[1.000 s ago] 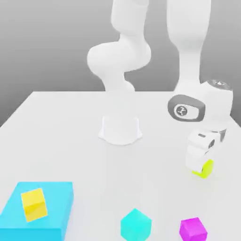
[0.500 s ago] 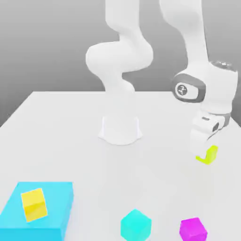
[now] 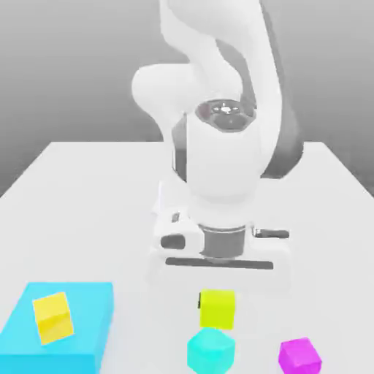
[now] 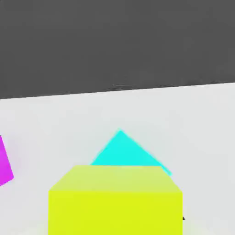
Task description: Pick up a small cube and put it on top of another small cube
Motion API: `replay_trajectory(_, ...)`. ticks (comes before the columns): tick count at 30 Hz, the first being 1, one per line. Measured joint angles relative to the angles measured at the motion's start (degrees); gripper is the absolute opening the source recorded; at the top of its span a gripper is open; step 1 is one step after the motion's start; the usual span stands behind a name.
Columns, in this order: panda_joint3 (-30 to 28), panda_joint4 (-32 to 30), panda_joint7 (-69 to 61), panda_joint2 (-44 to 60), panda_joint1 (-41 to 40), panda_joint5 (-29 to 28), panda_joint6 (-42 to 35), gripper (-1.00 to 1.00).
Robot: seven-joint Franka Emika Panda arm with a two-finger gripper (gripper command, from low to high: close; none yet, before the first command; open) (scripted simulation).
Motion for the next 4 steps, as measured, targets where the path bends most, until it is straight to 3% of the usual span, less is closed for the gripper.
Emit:
replay_trajectory(1,-0.24,0.09,0.27,1.33,0.14,-0.36,1.23,1.0)
replay_trajectory(4,-0.24,0.09,0.27,1.33,0.14,-0.36,1.23,1.0)
